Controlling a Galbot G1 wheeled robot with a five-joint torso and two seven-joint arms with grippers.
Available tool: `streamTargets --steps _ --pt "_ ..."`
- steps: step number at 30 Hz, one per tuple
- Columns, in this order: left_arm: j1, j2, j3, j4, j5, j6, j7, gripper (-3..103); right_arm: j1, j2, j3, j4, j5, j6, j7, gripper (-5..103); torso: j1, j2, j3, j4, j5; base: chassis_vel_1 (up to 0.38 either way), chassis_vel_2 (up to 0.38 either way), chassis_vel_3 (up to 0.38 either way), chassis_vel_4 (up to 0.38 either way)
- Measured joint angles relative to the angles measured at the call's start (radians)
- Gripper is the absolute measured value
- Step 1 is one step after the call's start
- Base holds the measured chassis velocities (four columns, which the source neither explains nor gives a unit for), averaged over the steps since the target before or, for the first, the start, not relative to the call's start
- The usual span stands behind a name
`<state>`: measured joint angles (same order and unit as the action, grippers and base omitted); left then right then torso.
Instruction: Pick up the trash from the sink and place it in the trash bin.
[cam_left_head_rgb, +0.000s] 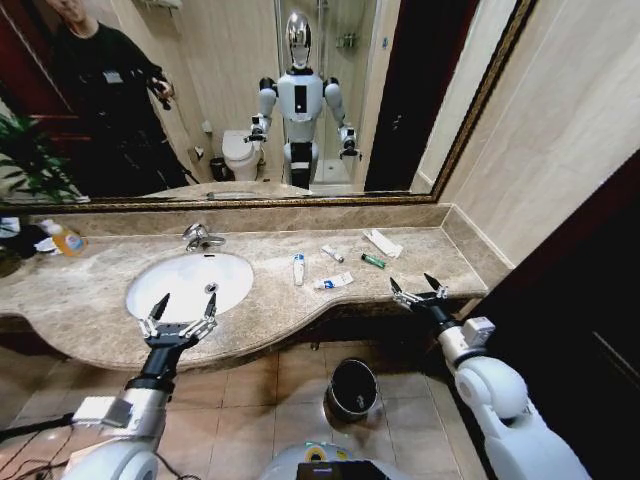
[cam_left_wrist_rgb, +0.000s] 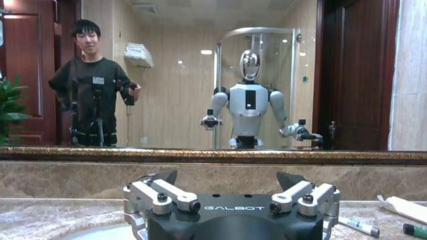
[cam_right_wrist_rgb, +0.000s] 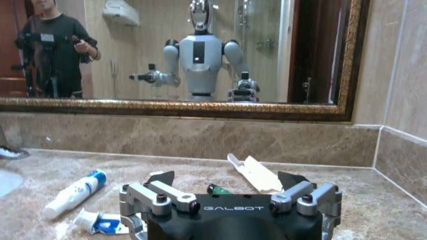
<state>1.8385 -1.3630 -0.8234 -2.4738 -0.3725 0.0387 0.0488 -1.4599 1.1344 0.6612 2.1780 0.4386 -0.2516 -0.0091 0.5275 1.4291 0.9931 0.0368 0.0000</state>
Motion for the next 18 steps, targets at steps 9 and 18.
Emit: streamTargets --steps 9,18 --pt "0.0 0.0 0.0 0.0 0.0 0.0 0.0 100 0.021 -0.018 0.007 -0.035 -0.011 -0.038 -0.03 100 0.0 0.0 0.0 0.0 -0.0001 0.0 0.0 0.0 0.0" --pt "0.0 0.0 0.0 0.0 0.0 0.0 0.0 100 0.024 -0.038 -0.002 -0.054 -0.003 -0.006 -0.045 100 0.0 0.0 0.0 0.0 0.0 0.0 0.0 0.0 0.0"
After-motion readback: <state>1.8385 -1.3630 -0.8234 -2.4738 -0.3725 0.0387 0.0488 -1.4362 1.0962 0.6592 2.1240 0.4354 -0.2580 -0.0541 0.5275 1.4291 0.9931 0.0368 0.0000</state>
